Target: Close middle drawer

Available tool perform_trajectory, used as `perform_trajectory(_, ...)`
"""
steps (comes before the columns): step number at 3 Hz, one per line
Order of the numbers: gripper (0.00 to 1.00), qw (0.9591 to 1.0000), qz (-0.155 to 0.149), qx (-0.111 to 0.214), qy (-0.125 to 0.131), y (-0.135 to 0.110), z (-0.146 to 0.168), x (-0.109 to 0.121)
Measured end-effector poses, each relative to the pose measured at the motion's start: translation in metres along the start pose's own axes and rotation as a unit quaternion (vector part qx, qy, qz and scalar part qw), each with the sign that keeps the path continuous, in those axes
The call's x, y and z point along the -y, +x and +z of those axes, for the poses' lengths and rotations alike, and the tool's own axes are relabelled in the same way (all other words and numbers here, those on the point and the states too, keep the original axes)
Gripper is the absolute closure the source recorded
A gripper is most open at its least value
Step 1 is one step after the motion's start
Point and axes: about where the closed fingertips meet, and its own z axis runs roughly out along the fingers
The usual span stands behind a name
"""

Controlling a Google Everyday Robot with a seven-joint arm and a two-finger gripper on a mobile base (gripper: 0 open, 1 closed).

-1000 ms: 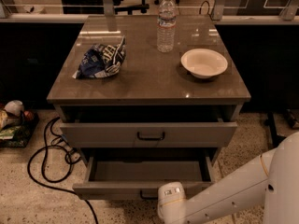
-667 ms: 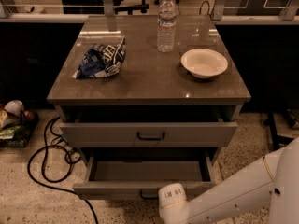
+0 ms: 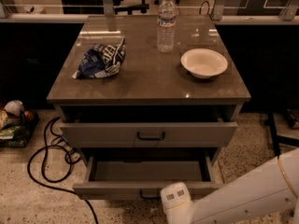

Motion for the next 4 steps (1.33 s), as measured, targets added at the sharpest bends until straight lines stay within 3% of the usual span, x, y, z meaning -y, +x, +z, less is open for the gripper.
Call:
perform_trajectory(1, 1.00, 1.0000, -0.001, 0.006, 0.004, -0.002, 0.006, 0.007)
perform_trajectory(2, 1.00, 0.9993, -0.022, 0.023, 0.020, -0.013, 0.025, 0.035)
perform_trajectory(3, 1.00, 0.9993, -0.022, 0.023, 0.020, -0.013, 0.025, 0.035)
perform_trajectory(4, 1.00, 0.9975, -0.045, 0.036, 0.041, -0.016, 0.043, 0.074)
